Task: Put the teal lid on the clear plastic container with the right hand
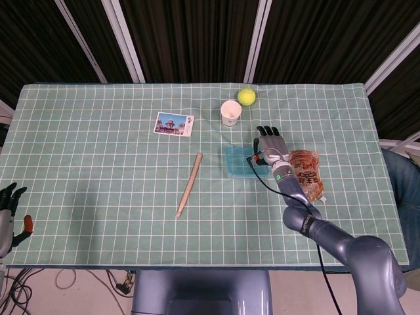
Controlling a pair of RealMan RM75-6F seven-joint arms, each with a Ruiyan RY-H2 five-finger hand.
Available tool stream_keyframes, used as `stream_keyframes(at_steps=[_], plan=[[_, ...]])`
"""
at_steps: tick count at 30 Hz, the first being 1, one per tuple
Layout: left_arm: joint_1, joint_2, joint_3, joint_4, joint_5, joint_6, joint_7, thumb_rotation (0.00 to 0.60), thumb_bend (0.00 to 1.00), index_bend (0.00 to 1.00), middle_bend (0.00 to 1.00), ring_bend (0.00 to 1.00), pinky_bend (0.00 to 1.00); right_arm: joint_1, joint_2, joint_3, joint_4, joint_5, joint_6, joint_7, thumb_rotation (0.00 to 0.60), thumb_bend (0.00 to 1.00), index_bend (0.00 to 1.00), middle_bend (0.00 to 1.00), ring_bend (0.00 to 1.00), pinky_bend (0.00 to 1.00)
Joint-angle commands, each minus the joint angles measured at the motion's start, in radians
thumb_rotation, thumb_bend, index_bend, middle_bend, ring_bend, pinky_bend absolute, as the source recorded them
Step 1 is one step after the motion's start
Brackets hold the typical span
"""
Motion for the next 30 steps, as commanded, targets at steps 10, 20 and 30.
stream_keyframes(at_steps=[10,20,30], plan=[[0.001,0.001,0.001,-0.001,0.004,0.001,-0.003,0.6,0.57,0.11,0.0,0.0,0.0,-0.011,0.051,0.046,-0.072,-0.02,0.097,0.019,0.6,0.47,0.67,0.11,0.0,0.0],[0.002,0.002,0.0,-0.001,0.008,0.004,-0.009,0.6,0.57,0.11,0.0,0.0,0.0,-0.069,0.155,0.094,-0.284,-0.088,0.319,0.013,0.6,0.47,0.67,0.11,0.0,0.0],[0.002,0.006,0.006,-0.002,0.027,0.003,-0.019,0.6,0.57,0.11,0.0,0.0,0.0,-0.191,0.33,0.027,-0.616,-0.118,0.419,-0.04,0.6,0.47,0.67,0.1,0.0,0.0]])
